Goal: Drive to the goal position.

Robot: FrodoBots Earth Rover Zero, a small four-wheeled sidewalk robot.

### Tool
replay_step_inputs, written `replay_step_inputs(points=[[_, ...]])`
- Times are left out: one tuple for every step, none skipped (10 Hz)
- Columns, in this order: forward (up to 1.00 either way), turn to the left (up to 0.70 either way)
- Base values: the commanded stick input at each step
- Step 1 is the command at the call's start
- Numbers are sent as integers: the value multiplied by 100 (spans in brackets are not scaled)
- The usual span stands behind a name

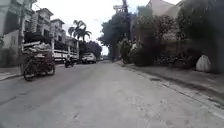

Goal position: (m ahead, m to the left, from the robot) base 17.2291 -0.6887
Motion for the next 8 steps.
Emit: replay_step_inputs(points=[[100,2],[100,2],[100,2],[100,11],[100,42],[100,42],[100,33],[100,15]])
